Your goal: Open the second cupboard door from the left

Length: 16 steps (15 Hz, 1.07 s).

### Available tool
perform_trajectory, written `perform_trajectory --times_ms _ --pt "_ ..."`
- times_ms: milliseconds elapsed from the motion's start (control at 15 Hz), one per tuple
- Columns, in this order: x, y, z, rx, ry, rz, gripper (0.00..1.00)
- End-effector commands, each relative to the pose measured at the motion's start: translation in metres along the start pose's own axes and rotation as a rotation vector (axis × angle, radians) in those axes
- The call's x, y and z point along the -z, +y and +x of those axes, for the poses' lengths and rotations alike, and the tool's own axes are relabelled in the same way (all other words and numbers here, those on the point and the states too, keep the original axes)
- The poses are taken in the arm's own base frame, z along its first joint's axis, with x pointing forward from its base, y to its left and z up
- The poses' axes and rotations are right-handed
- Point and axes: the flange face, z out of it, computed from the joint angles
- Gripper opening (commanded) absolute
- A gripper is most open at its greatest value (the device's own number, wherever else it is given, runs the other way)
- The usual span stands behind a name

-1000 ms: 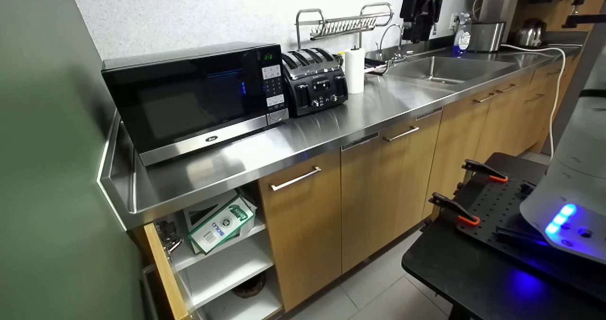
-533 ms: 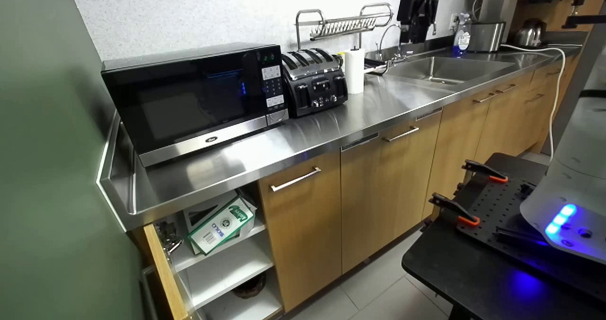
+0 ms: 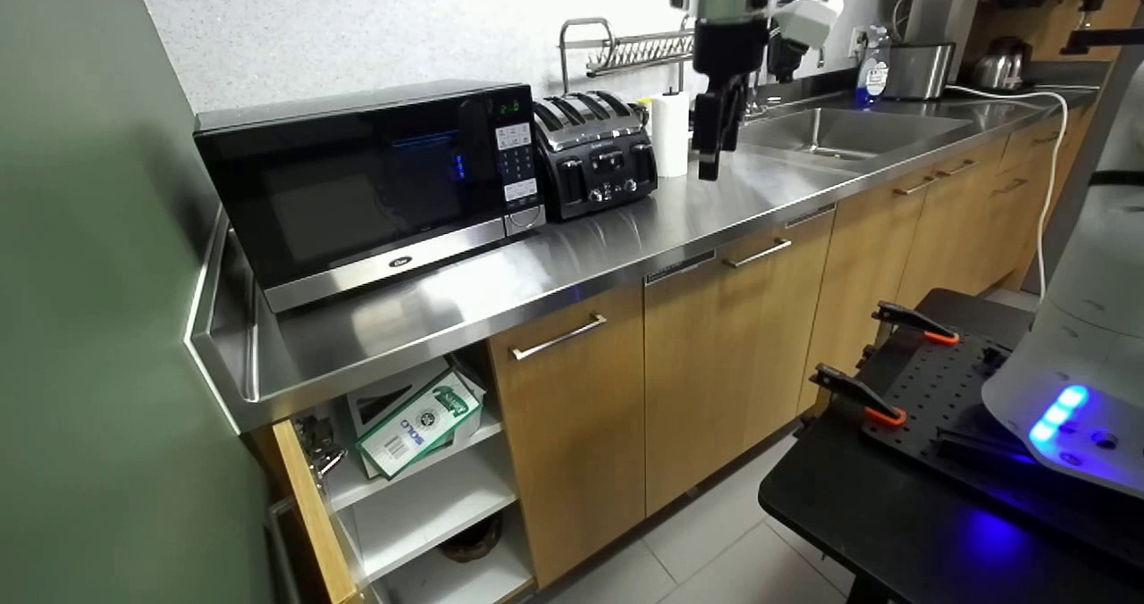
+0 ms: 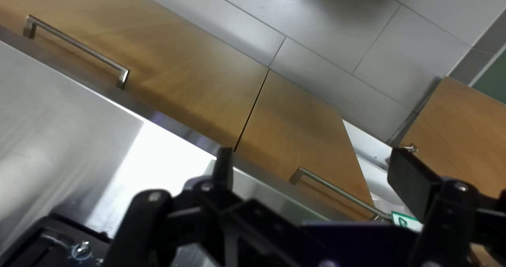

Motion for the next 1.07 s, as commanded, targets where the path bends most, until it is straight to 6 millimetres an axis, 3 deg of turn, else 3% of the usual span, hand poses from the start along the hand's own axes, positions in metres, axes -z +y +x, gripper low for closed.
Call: perform_trajectory --times_ms 0,67,133,267,533,1000 --pt "-0.047 -0.04 0.004 0.105 -0.009 -0.082 1.0" --pt "-0.053 -0.039 0.004 0.127 -0.022 -0.092 1.0" --pt "-0.04 -0.038 0.001 0.099 -0.017 -0.074 1.0" --pt "-0.054 -0.042 0.002 0.126 -0.04 -0.081 1.0" --pt "-0.057 -0.046 0.003 0.124 -0.041 -0.133 1.0" --pt "-0.103 -0.133 0.004 0.21 0.008 -0.413 1.0"
